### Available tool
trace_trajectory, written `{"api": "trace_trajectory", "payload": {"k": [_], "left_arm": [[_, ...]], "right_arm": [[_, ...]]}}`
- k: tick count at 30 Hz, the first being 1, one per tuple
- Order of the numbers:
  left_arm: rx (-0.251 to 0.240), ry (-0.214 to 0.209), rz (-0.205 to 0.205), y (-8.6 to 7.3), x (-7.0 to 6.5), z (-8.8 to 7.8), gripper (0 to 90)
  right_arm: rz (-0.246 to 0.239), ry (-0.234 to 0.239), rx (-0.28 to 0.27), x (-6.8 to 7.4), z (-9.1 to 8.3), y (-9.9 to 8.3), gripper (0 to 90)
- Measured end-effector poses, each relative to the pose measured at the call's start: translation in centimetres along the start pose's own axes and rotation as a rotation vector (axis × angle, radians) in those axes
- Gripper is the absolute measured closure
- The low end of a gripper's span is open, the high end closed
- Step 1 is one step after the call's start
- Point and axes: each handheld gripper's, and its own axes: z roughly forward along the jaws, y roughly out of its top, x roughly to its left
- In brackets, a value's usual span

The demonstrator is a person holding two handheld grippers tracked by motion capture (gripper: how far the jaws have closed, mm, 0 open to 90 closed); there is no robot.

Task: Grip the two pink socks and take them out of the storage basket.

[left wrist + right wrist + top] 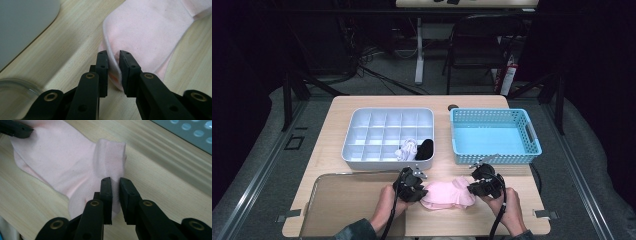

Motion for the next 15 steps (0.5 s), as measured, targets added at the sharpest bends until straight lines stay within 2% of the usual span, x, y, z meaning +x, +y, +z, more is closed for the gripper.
{"api": "trace_trajectory", "payload": {"k": [5,7,8,11,13,15], "left_arm": [[-0.008,-0.009,0.001,0.0,-0.1,0.1,83.1],[-0.003,-0.008,0.001,0.0,-0.1,0.1,84.2],[-0.004,-0.007,0.002,-0.1,-0.1,0.2,84.8],[0.000,-0.003,0.006,-0.1,-0.1,0.2,86.2],[-0.006,-0.002,0.005,-0.1,-0.1,0.2,86.5],[-0.016,-0.001,0.005,-0.1,0.0,0.2,86.7]], "right_arm": [[0.013,0.027,0.038,-0.4,1.5,0.0,74.7],[0.019,0.026,0.060,-0.4,2.0,0.0,74.9],[0.024,0.034,0.054,-0.4,2.3,0.0,75.6],[0.013,0.010,0.053,-0.5,2.6,0.1,77.0],[0.004,0.003,0.061,-0.5,2.5,0.2,72.8],[0.017,-0.001,0.050,-0.6,2.5,0.2,67.9]]}}
